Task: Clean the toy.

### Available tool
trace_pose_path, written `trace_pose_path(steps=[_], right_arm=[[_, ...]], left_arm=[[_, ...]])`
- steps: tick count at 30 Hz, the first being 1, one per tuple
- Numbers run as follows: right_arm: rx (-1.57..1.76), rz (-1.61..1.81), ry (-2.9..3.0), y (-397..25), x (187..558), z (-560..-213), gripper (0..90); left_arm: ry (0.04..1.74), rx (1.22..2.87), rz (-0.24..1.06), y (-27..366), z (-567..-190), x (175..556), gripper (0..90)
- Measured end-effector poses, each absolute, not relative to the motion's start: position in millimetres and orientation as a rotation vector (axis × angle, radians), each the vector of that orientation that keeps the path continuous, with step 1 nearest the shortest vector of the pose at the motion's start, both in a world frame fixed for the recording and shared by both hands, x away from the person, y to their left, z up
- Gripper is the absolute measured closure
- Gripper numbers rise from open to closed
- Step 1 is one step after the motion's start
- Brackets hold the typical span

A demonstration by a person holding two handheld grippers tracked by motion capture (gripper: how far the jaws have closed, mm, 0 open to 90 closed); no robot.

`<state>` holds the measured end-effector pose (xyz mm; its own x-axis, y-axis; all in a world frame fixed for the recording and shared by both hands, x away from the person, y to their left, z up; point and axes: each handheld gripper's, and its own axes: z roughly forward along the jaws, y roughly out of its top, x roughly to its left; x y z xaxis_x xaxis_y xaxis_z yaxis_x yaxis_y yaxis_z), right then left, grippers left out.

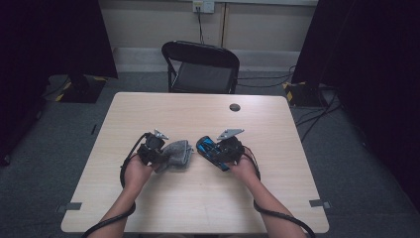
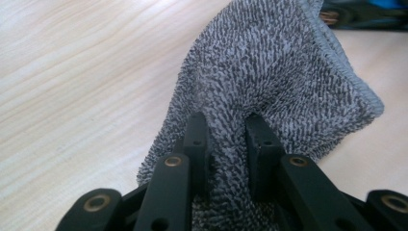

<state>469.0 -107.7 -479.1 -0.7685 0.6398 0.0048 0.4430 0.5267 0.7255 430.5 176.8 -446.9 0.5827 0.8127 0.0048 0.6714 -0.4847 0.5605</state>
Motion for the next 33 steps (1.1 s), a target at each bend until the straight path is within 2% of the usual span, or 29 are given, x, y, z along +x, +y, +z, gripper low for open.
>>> trace_pose_path(steps=[10, 12, 18, 27, 33], right_arm=[[0.905, 1.1, 2.499, -111.1, 467.4, -481.0, 40.0], [0.914, 1.094, 2.497, -111.1, 467.0, -480.9, 39.5], [0.921, 1.117, 2.508, -119.0, 464.6, -479.6, 28.7], [0.845, 1.145, 2.567, -141.7, 447.1, -470.6, 21.4], [0.818, 1.176, 2.597, -154.2, 433.0, -463.5, 20.4]], left_arm=[[1.036, 2.338, 0.288, 157.2, -442.7, 403.5, 73.8], [1.007, 2.317, 0.232, 153.7, -443.3, 400.9, 73.2], [0.919, 2.342, 0.172, 133.0, -443.5, 387.0, 73.0], [0.756, 2.404, 0.105, 86.6, -451.7, 366.8, 70.5], [0.678, 2.432, 0.068, 61.4, -457.7, 361.3, 66.6]])
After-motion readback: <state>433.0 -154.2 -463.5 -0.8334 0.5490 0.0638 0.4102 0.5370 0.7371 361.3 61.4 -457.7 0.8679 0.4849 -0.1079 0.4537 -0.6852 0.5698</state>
